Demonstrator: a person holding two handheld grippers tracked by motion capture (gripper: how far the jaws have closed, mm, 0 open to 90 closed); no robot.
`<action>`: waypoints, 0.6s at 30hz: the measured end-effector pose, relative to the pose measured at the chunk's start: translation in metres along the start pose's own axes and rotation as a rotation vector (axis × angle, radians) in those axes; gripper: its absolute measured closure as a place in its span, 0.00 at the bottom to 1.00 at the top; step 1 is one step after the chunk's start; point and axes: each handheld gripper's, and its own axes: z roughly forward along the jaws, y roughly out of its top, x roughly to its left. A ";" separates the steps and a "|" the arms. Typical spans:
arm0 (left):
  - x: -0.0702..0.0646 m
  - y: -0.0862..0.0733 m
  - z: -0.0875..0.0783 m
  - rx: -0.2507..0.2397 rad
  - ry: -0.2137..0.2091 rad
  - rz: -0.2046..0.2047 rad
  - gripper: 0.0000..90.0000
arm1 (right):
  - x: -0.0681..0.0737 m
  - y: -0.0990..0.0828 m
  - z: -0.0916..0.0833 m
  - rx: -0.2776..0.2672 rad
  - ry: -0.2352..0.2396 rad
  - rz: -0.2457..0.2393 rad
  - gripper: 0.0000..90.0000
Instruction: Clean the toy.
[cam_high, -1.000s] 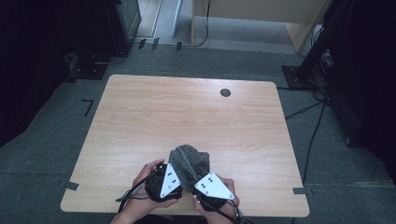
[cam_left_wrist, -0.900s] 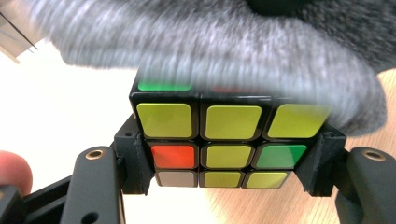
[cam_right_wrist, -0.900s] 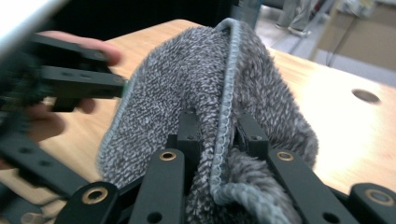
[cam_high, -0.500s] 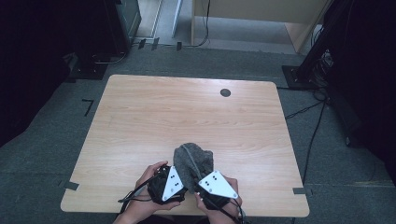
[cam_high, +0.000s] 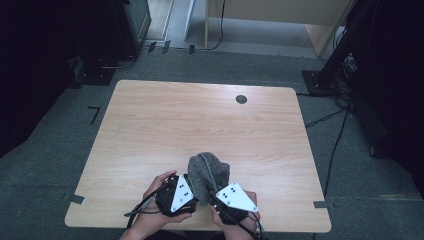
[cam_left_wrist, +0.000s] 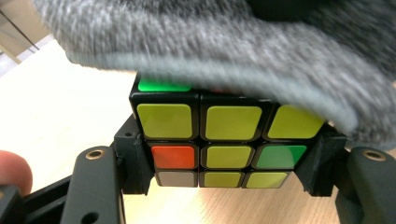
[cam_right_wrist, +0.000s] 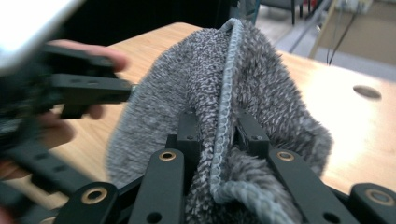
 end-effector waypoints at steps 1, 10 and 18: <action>-0.002 0.000 0.001 -0.002 -0.005 0.002 0.38 | 0.009 0.002 0.000 -0.007 0.022 -0.040 0.83; 0.002 0.000 0.000 0.004 0.000 -0.002 0.38 | -0.005 -0.003 0.002 0.005 0.000 0.028 0.84; -0.008 0.002 0.001 -0.004 -0.014 0.031 0.38 | 0.008 0.003 0.001 -0.013 0.037 -0.025 0.84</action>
